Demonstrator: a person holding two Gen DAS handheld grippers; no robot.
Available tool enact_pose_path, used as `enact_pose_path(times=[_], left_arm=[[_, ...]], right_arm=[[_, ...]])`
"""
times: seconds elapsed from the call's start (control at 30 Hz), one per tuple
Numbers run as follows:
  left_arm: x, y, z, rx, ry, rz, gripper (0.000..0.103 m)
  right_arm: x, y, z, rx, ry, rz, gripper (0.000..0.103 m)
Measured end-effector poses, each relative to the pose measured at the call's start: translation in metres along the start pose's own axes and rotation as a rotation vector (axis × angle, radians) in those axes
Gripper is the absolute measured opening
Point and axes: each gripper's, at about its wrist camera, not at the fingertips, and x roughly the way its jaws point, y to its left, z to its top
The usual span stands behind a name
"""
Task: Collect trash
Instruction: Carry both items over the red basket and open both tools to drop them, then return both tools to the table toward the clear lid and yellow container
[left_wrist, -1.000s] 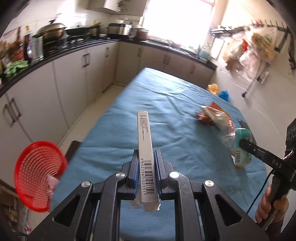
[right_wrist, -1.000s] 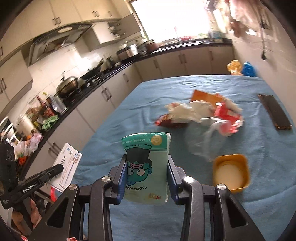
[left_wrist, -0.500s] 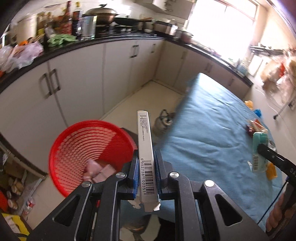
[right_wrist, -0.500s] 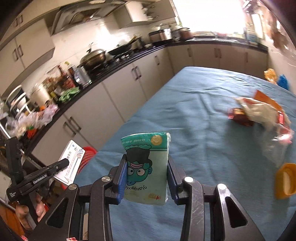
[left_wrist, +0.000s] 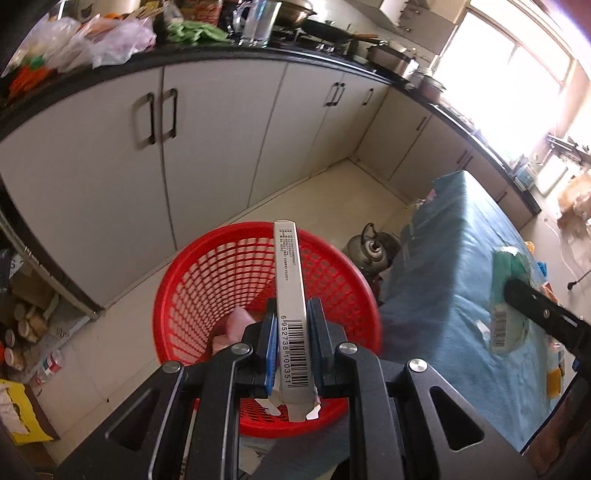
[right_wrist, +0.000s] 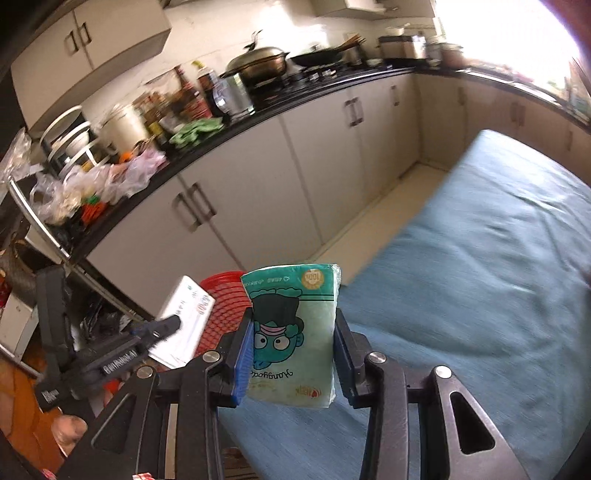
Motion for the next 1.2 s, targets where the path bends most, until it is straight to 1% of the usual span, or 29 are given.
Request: enact_pose_path(times=[0.17, 0.27, 0.3, 0.33, 0.37, 0.4, 0.43, 0.5, 0.63, 0.73, 0.83, 0.97, 1.1, 1.2], left_arm=[[0.01, 0.011, -0.002, -0.012, 0.024, 0.012, 0.014], [0.011, 0.014, -0.001, -0.017, 0.028, 0.008, 0.016], [0.01, 0.014, -0.001, -0.017, 0.029, 0.005, 0.017], [0.009, 0.014, 0.0, -0.017, 0.028, 0.002, 0.024], [0.008, 0.014, 0.0, -0.018, 0.026, -0.001, 0.036], [0.006, 0.014, 0.0, -0.02, 0.019, -0.003, 0.04], [0.004, 0.014, 0.0, -0.019, 0.01, -0.003, 0.044], [0.001, 0.012, 0.001, -0.01, 0.001, 0.005, 0.044], [-0.004, 0.005, 0.001, 0.001, -0.008, 0.016, 0.044], [-0.009, -0.002, -0.001, 0.013, -0.015, 0.024, 0.045], [-0.017, -0.013, -0.003, 0.039, -0.026, 0.033, 0.045], [-0.031, -0.029, -0.007, 0.078, -0.053, 0.04, 0.049], [-0.05, -0.046, -0.014, 0.116, -0.085, 0.031, 0.053], [-0.067, -0.06, -0.022, 0.144, -0.106, 0.015, 0.055]], right_arm=[[0.044, 0.022, 0.012, -0.022, 0.065, 0.051, 0.043], [0.066, 0.031, 0.016, -0.025, 0.093, 0.08, 0.046], [0.07, 0.034, 0.017, -0.025, 0.097, 0.09, 0.049], [0.076, 0.036, 0.019, -0.021, 0.102, 0.101, 0.051], [0.078, 0.037, 0.019, -0.017, 0.104, 0.107, 0.056], [0.08, 0.037, 0.02, -0.013, 0.104, 0.112, 0.062], [0.082, 0.039, 0.021, -0.011, 0.102, 0.116, 0.064], [0.081, 0.04, 0.021, -0.014, 0.094, 0.115, 0.066], [0.067, 0.037, 0.017, -0.032, 0.074, 0.089, 0.067], [0.053, 0.029, 0.012, -0.024, 0.052, 0.071, 0.07], [0.035, 0.016, 0.007, 0.006, 0.028, 0.056, 0.07], [0.005, -0.003, -0.005, 0.055, -0.008, 0.035, 0.071], [-0.027, -0.024, -0.021, 0.106, -0.043, 0.006, 0.071], [-0.058, -0.041, -0.04, 0.144, -0.072, -0.028, 0.071]])
